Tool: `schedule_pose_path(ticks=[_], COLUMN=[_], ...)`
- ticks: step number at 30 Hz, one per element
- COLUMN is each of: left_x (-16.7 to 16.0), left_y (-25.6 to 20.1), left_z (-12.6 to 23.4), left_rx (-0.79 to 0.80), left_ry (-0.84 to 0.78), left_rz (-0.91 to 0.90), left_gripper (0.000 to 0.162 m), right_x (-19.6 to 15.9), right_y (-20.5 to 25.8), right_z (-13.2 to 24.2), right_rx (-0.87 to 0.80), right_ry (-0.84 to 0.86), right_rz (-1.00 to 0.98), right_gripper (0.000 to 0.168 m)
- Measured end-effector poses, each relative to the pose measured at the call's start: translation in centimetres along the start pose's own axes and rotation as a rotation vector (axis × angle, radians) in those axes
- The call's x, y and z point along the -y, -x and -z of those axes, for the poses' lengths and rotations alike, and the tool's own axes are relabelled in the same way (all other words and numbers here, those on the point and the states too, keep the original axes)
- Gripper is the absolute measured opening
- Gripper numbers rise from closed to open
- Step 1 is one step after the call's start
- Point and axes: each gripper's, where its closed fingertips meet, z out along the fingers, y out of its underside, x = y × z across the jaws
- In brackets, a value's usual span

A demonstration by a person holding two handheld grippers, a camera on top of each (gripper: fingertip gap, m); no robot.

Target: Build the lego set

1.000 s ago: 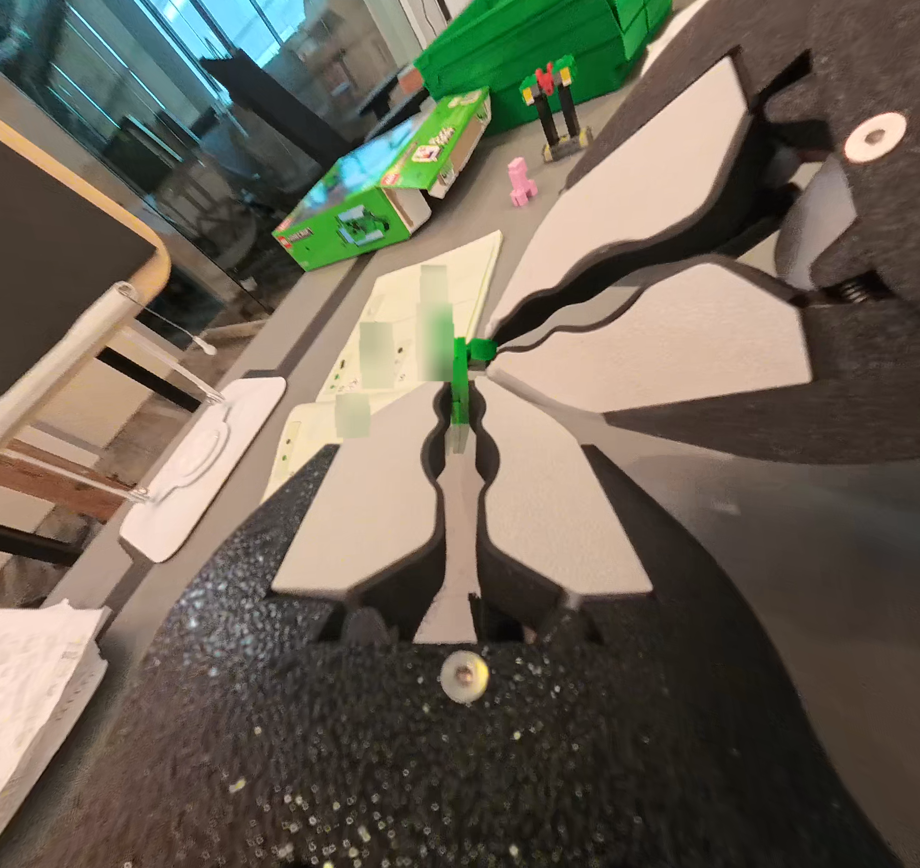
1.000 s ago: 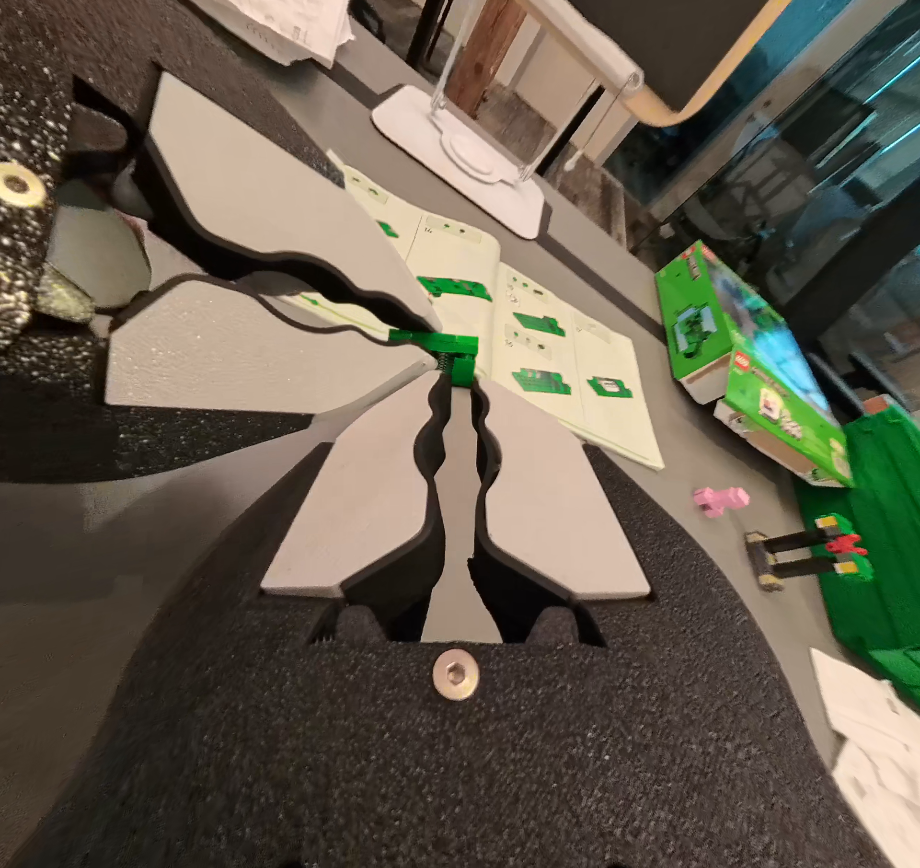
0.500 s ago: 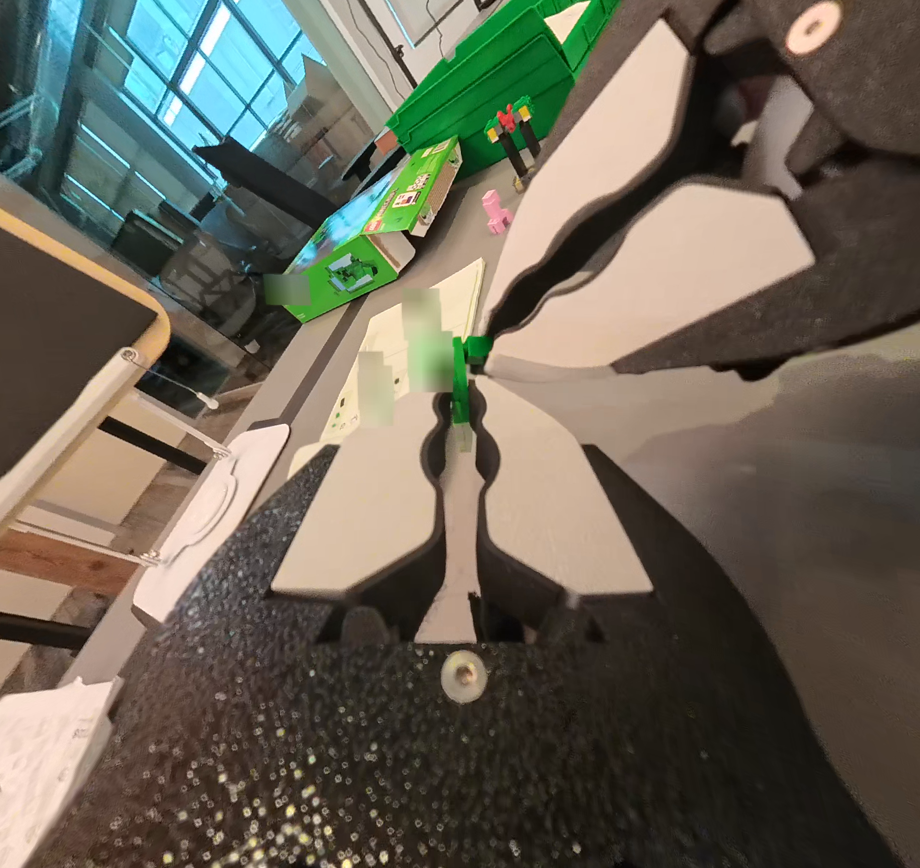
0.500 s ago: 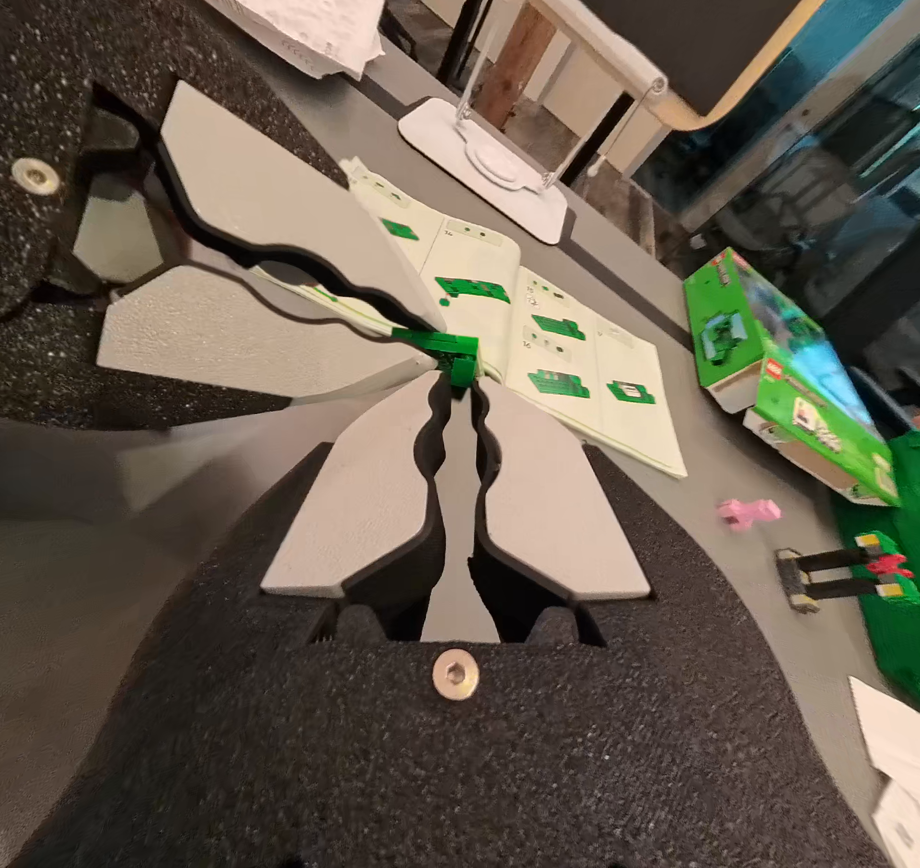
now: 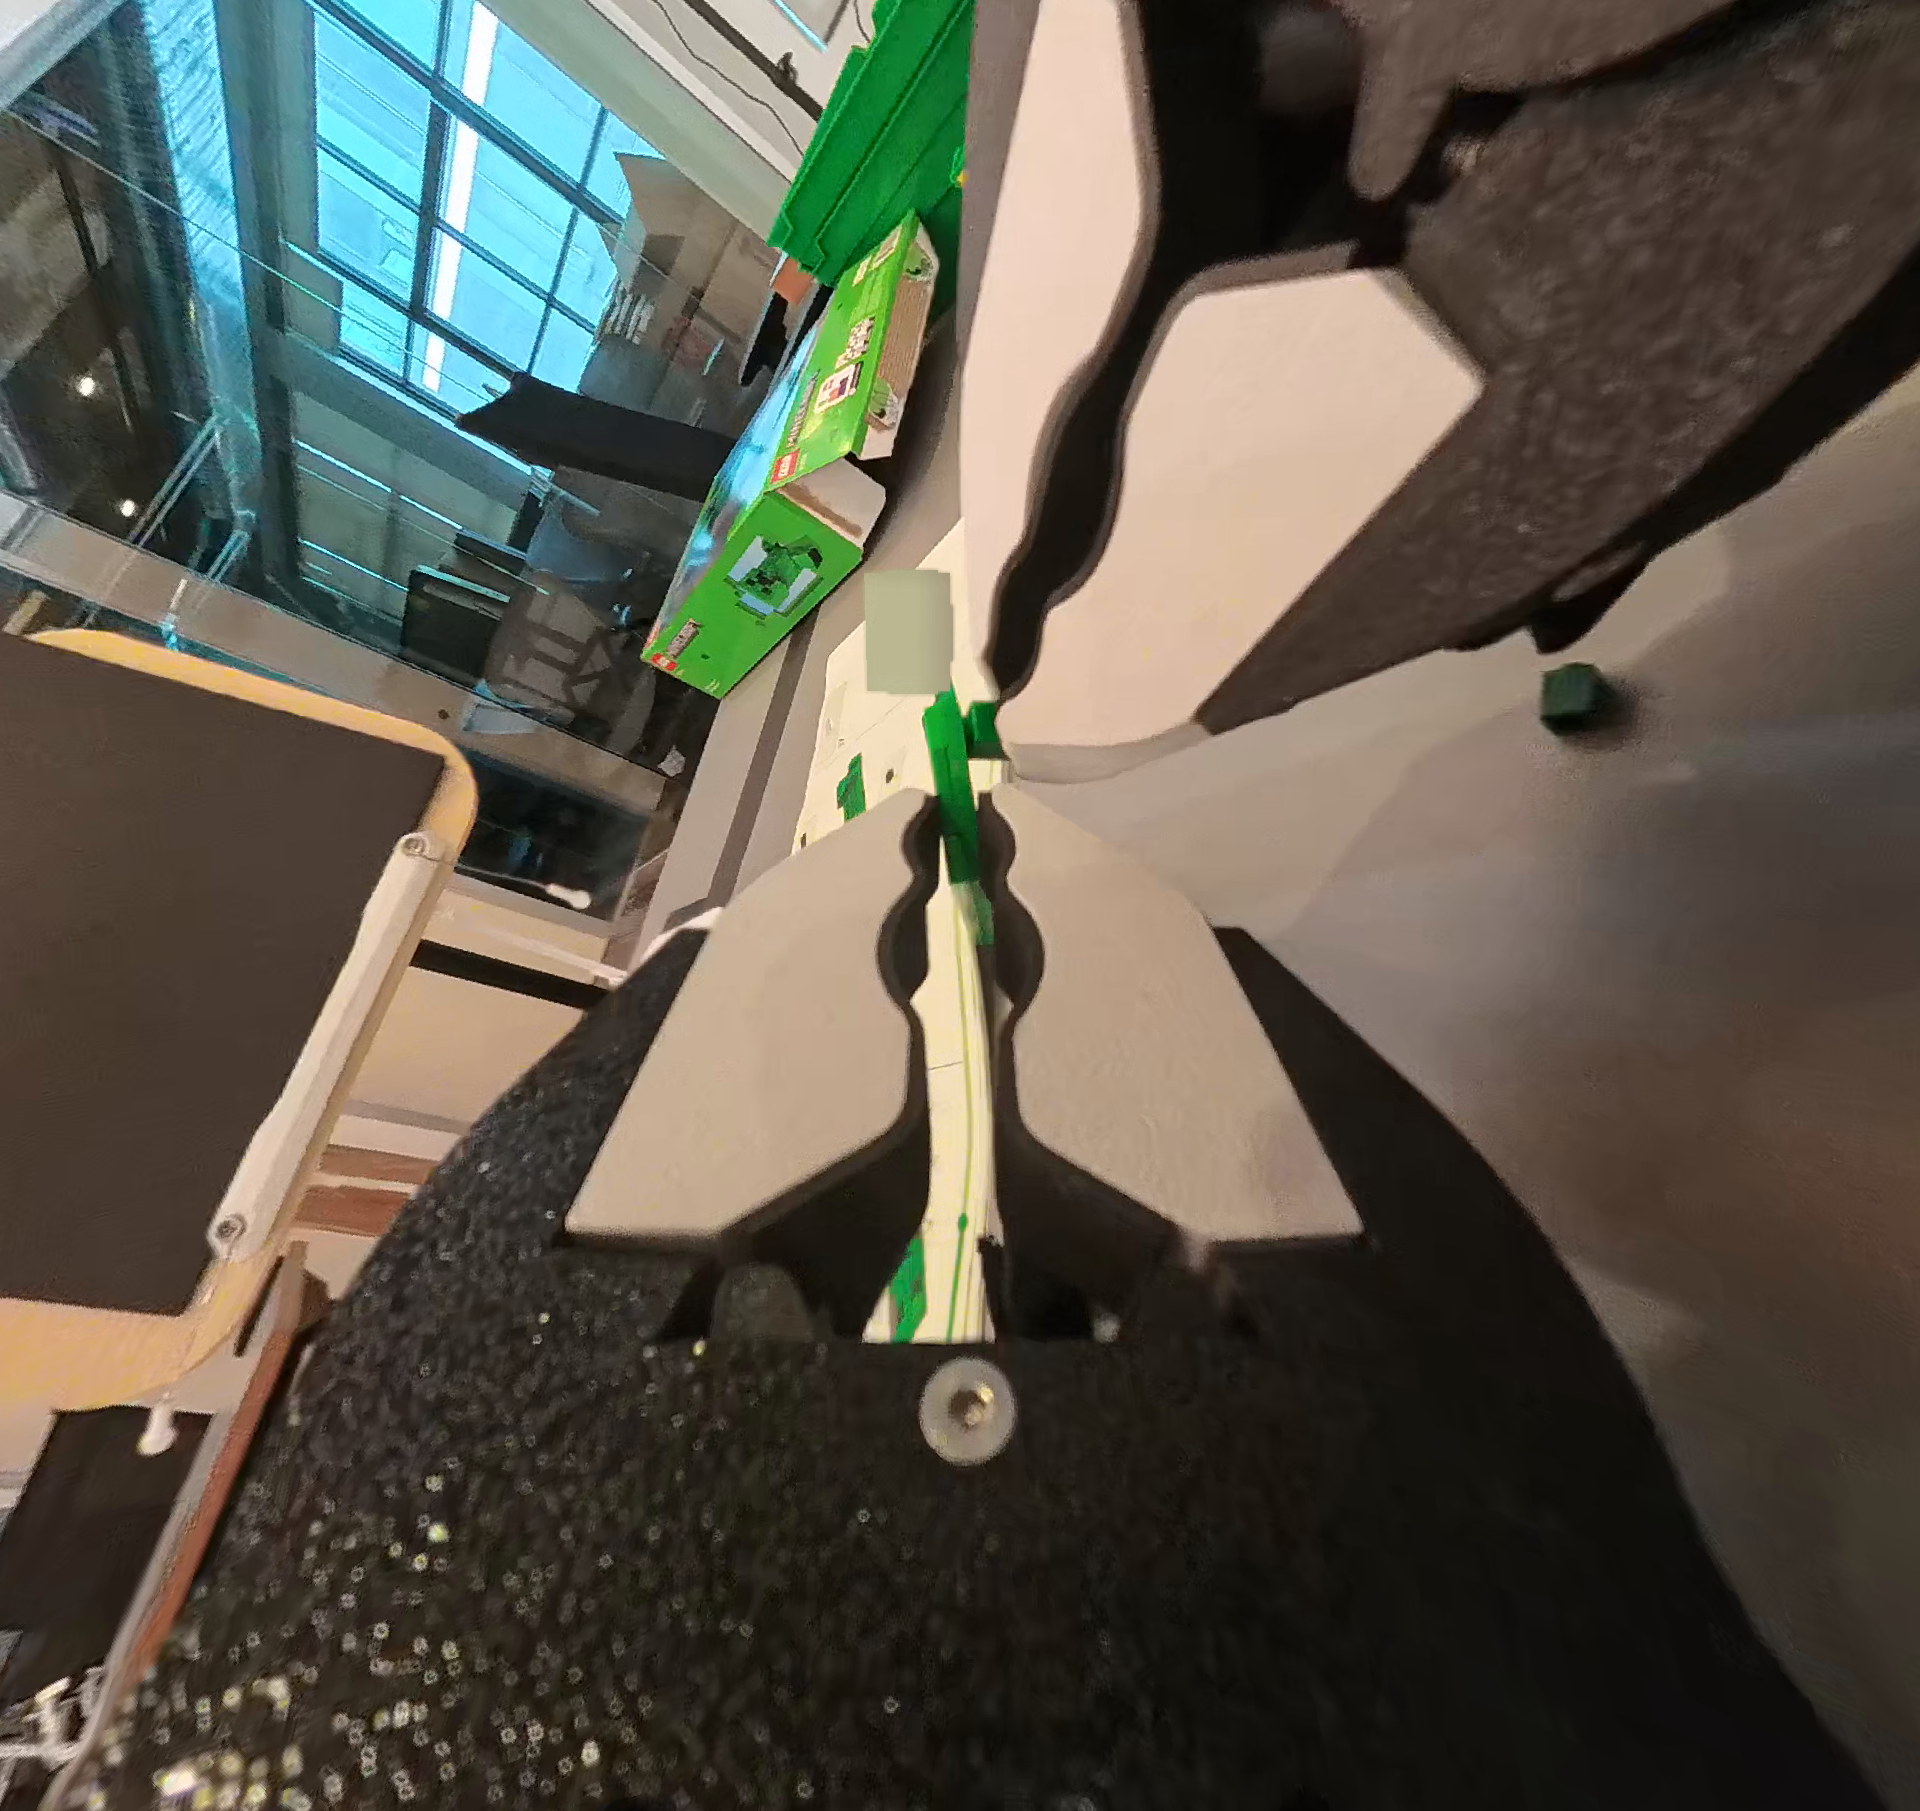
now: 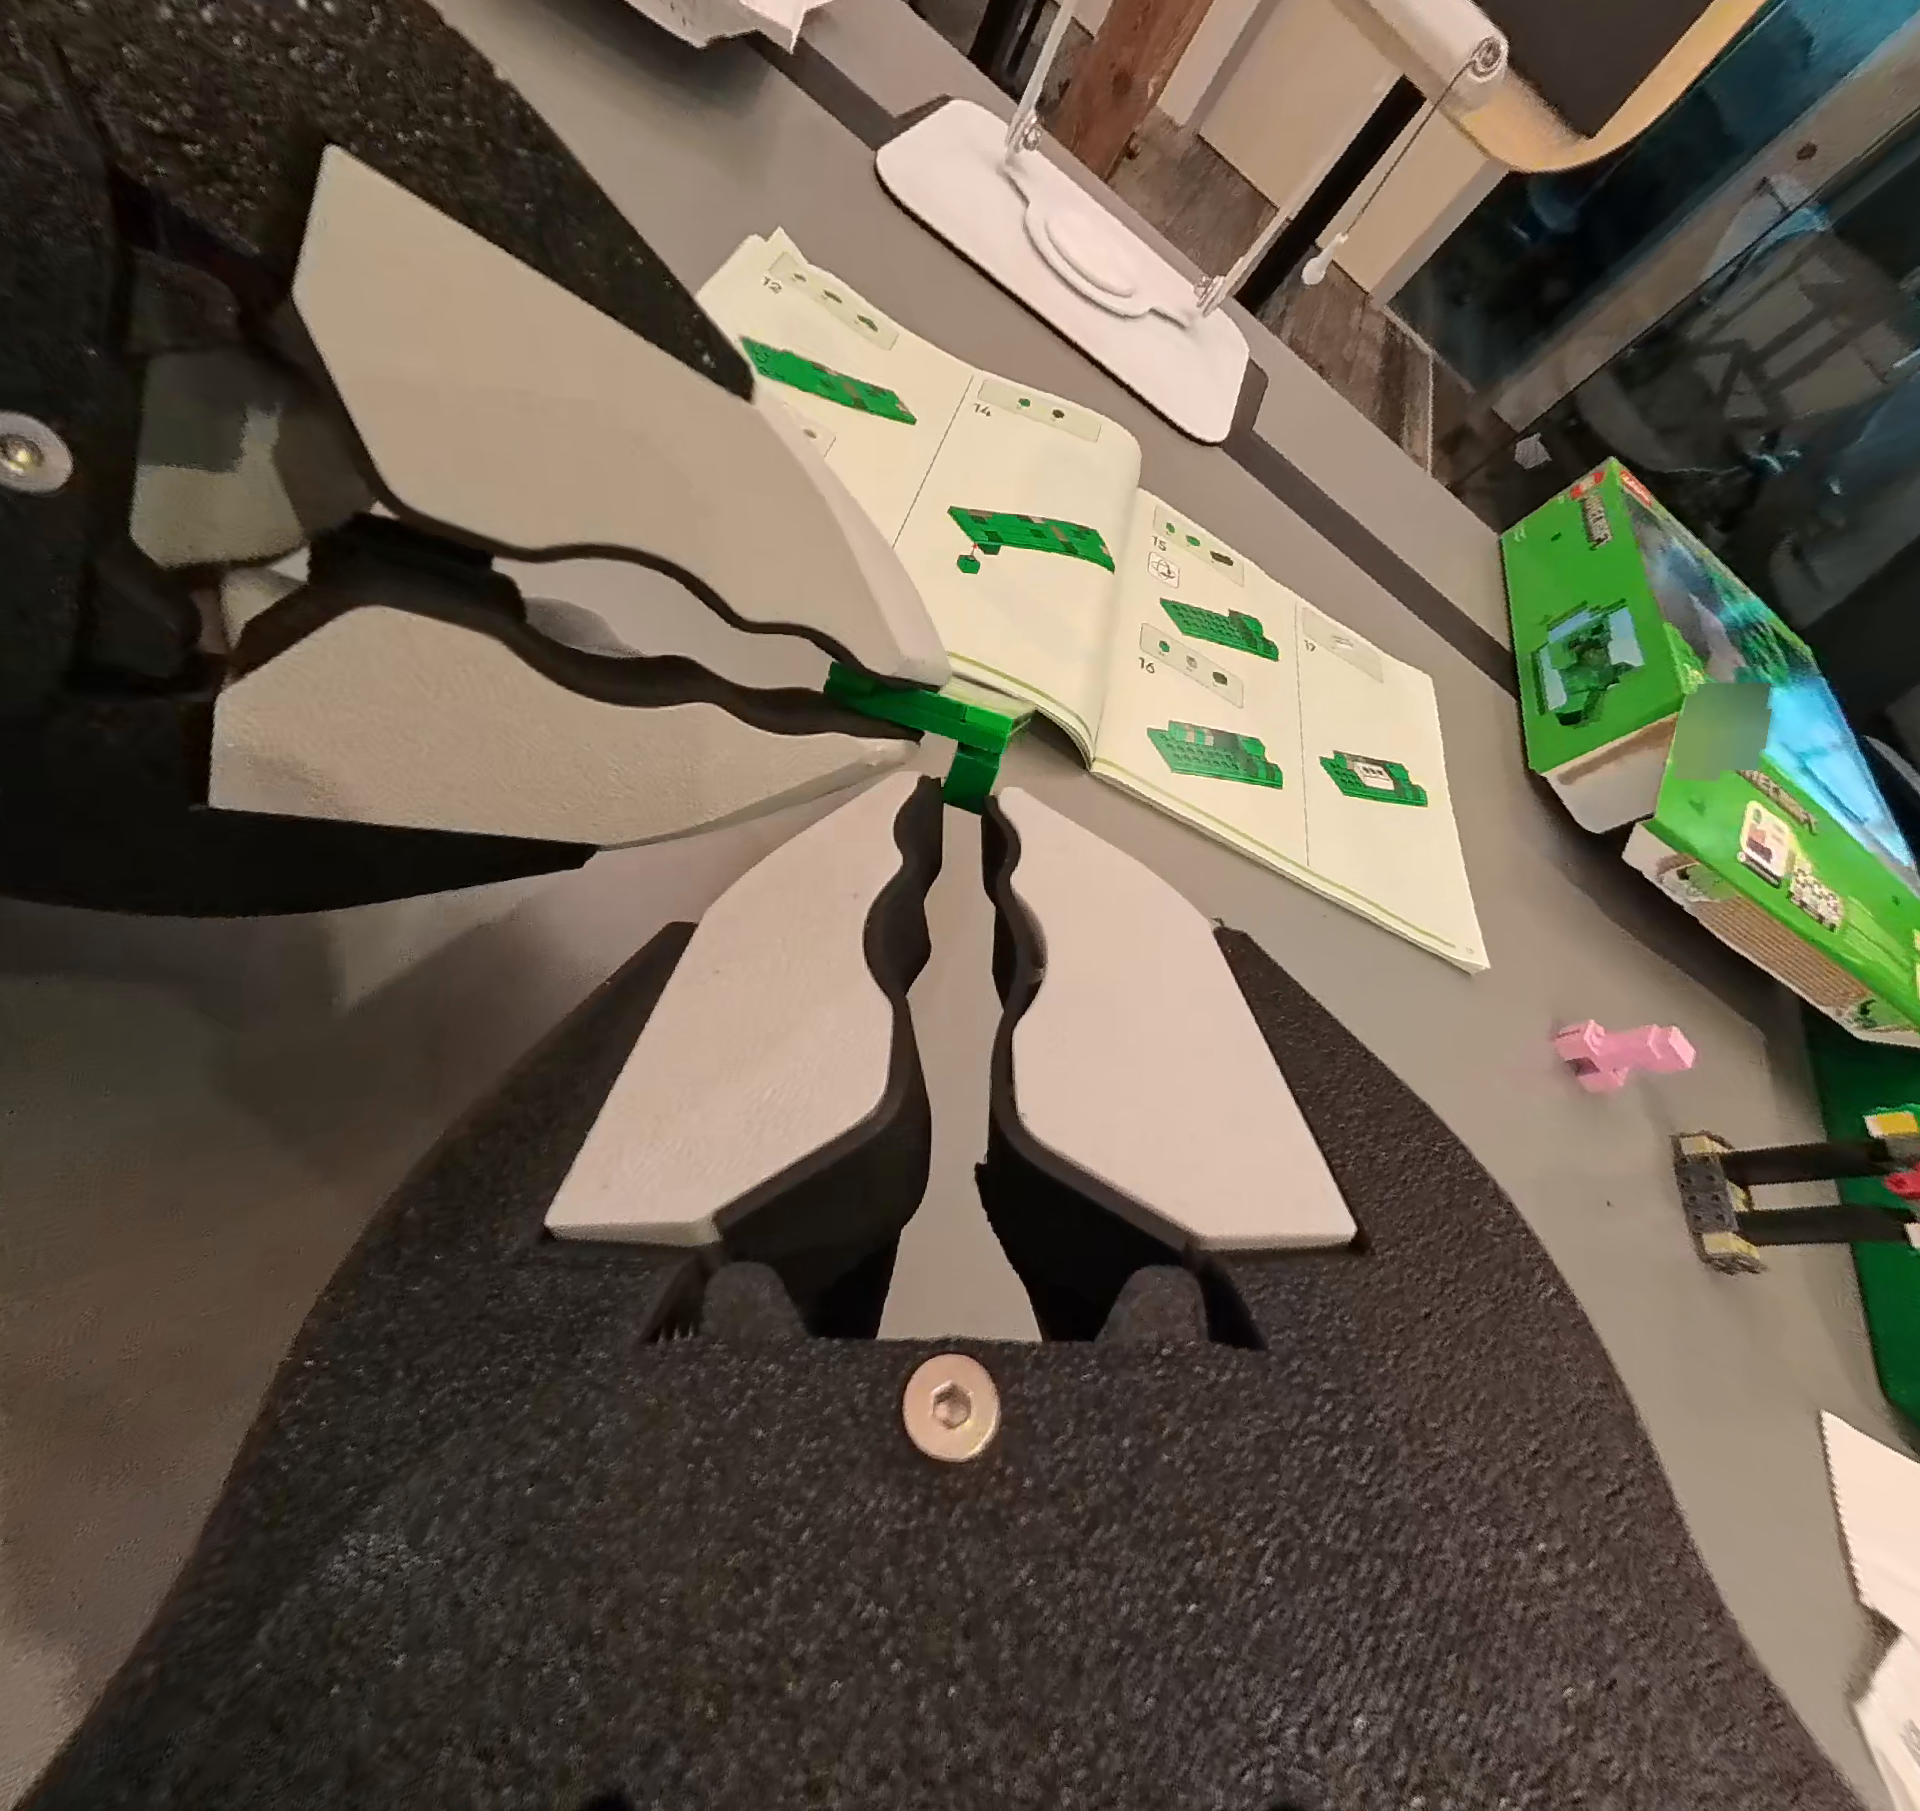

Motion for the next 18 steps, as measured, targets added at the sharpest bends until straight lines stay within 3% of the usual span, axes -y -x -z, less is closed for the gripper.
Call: schedule_pose_path(ticks=[10,18], left_x=[-1.6,-2.4], left_y=[-1.7,-2.5], left_z=[-1.0,-1.2], left_rx=[-0.059,-0.153], left_ry=[0.13,0.159], left_rz=[-0.177,-0.174], left_gripper=[0.006,0.006], right_x=[-2.0,-2.9], right_y=[1.3,1.7], right_z=[-1.4,-2.0], right_rx=[0.153,0.129], right_ry=[0.036,0.054], right_rz=[-0.214,-0.096], right_gripper=[0.006,0.006])
